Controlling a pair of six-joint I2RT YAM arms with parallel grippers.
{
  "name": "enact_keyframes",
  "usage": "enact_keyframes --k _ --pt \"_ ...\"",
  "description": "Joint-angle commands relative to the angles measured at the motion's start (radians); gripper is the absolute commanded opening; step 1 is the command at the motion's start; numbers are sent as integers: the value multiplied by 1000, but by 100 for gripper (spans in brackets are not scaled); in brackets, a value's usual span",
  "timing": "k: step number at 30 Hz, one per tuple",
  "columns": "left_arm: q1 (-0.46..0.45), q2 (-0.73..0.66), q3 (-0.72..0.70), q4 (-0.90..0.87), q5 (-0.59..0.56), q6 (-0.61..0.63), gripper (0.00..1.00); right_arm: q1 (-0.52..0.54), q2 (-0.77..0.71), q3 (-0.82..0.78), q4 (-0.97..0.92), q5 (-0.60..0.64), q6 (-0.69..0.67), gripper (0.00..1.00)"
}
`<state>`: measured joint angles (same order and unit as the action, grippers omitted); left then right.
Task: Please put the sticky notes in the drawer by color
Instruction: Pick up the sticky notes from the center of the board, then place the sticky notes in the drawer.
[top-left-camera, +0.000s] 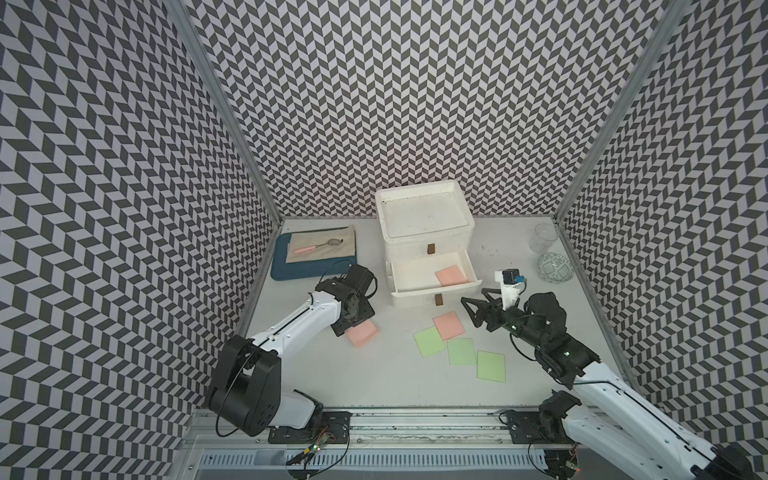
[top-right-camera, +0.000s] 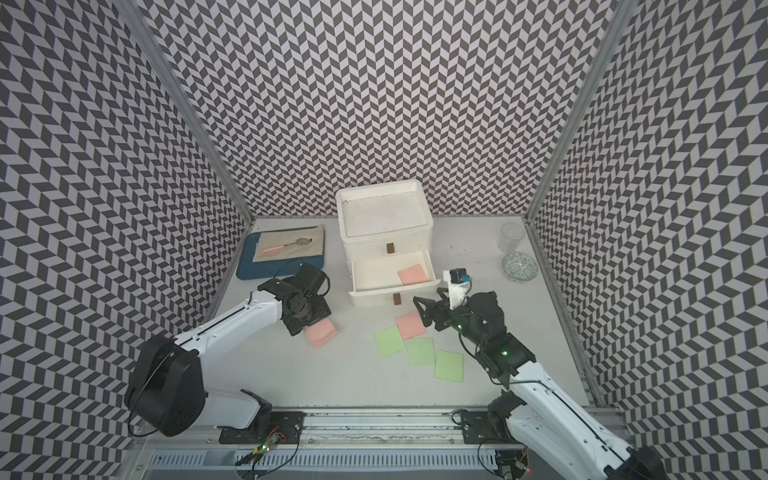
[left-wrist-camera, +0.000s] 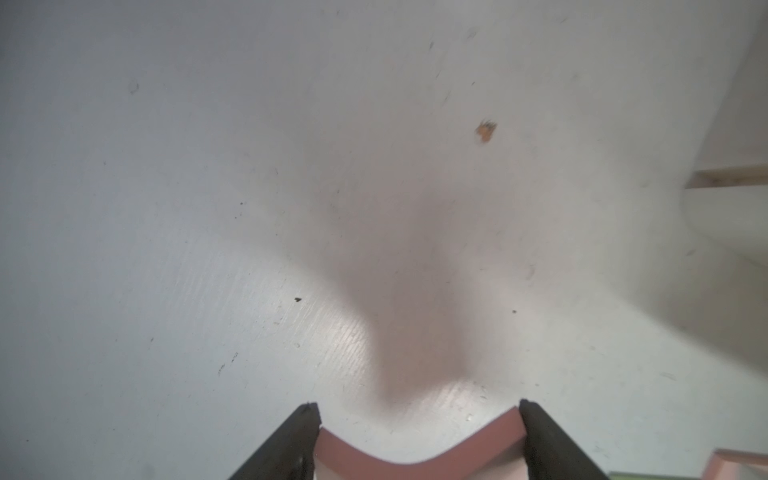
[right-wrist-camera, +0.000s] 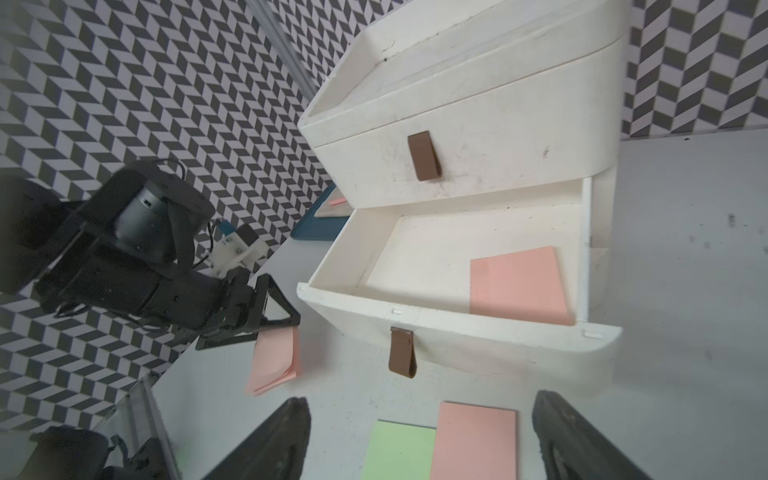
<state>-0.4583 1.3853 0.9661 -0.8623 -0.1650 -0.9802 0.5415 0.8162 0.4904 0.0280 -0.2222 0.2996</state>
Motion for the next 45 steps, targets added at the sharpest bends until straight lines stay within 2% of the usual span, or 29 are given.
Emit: enact_keyframes --k 1,4,9,13,17,28,33,38,43,45 --pt "-7 -40 23 -43 -25 23 77 80 45 50 53 5 -23 88" --pt "-11 -71 40 -64 -17 20 77 153 89 66 84 -10 -6 88" --pt "-31 -159 100 -85 -15 16 76 246 221 91 257 -222 111 88" --pt "-46 -227 157 -76 -13 41 76 343 339 172 314 -268 161 88" --pt "-54 -269 210 -76 16 45 77 360 434 247 365 -350 259 88" --pt "-87 -329 295 -89 71 40 77 348 597 437 363 -321 365 88" --pt "-90 -347 312 -94 80 44 78 348 647 510 317 -297 351 85" --pt "-90 -365 333 -103 73 51 78 344 652 516 290 -252 335 84" --pt "-92 -366 331 -90 95 46 78 345 659 542 280 -252 321 73" --pt "-94 -364 333 -87 100 48 78 344 664 555 271 -252 313 64"
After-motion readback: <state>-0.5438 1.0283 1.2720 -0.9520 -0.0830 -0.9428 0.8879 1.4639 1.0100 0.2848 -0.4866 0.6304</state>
